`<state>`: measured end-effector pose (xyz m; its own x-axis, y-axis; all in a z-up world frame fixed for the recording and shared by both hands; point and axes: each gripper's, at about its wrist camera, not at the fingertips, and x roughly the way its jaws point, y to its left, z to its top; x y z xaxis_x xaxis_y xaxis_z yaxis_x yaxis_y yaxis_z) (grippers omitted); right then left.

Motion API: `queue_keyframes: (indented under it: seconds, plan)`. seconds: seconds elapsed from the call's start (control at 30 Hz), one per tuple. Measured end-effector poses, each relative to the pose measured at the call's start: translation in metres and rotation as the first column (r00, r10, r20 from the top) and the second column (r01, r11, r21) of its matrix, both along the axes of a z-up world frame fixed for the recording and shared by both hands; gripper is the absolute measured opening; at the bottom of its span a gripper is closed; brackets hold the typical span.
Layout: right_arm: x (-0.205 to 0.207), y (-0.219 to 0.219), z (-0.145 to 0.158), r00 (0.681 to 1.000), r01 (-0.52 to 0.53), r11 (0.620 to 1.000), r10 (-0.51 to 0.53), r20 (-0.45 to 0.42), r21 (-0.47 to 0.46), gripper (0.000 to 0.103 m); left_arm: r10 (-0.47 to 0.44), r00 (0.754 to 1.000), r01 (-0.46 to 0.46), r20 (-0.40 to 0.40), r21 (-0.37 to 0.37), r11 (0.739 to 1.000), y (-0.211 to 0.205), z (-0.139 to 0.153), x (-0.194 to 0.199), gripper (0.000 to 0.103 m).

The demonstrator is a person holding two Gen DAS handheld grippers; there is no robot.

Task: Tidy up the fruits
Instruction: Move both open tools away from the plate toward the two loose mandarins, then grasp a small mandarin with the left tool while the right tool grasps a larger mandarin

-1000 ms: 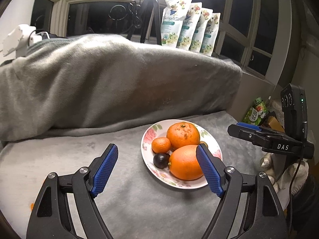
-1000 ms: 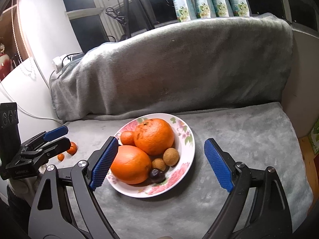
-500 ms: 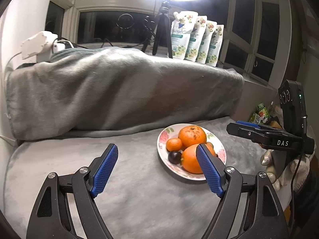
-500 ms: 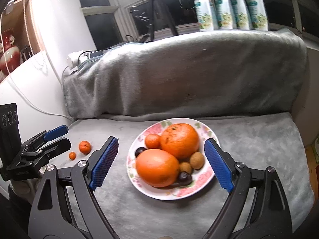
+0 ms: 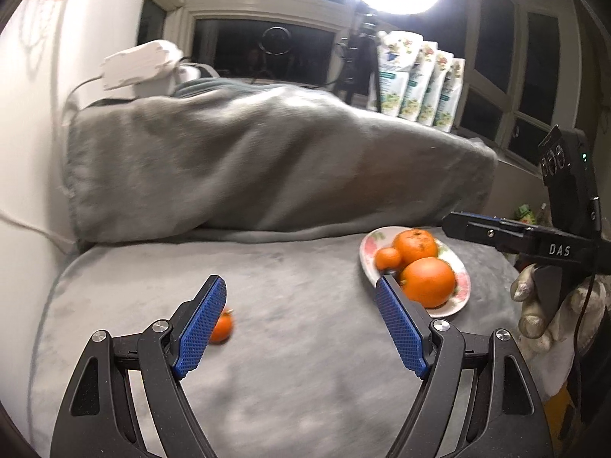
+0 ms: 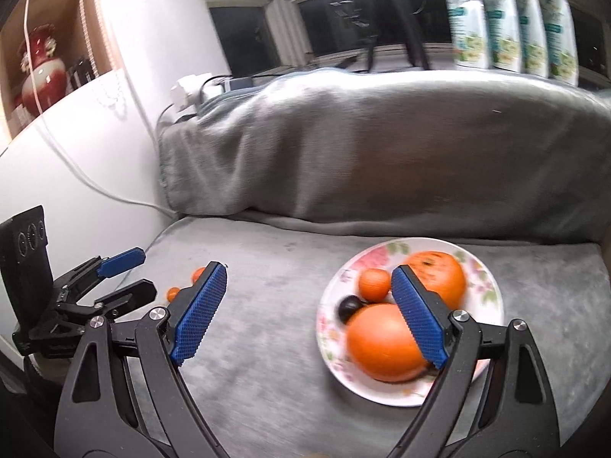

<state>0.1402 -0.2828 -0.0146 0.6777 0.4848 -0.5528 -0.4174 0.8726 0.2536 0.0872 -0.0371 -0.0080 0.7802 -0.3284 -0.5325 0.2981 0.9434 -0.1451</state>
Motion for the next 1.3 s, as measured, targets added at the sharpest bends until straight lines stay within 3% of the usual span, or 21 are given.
queue_keyframes:
  seconds: [0.6,0.9,0.97,1.13,1.23,1.3]
  plan:
    - [0.023,0.107,-0.015,0.983,-0.177,0.983,0.174,-0.057,-0.045,0.09,0.133,0.982,-0.137,-0.132,-0.02,0.99,0.088,-0.054,-0.017,0.08]
    - [0.04,0.149,-0.038,0.957,-0.253,0.967,0.246,-0.152,-0.028,0.09,0.116,0.973,-0.13,-0.199,-0.06,0.99,0.097,-0.073,-0.005,0.064]
    - [0.043,0.156,-0.043,0.952,-0.262,0.965,0.254,-0.17,-0.023,0.084,0.115,0.971,-0.131,-0.21,-0.064,0.989,0.097,-0.076,0.0,0.06]
    - [0.052,0.171,-0.057,0.939,-0.285,0.958,0.274,-0.206,-0.026,0.082,0.112,0.966,-0.129,-0.232,-0.056,0.99,0.097,-0.082,0.014,0.052]
    - [0.058,0.18,-0.068,0.93,-0.297,0.954,0.279,-0.238,-0.041,0.062,0.11,0.963,-0.127,-0.245,-0.053,0.991,0.097,-0.086,0.02,0.049]
    - [0.063,0.184,-0.075,0.922,-0.307,0.951,0.287,-0.26,-0.041,0.058,0.108,0.961,-0.126,-0.255,-0.053,0.991,0.097,-0.09,0.024,0.045]
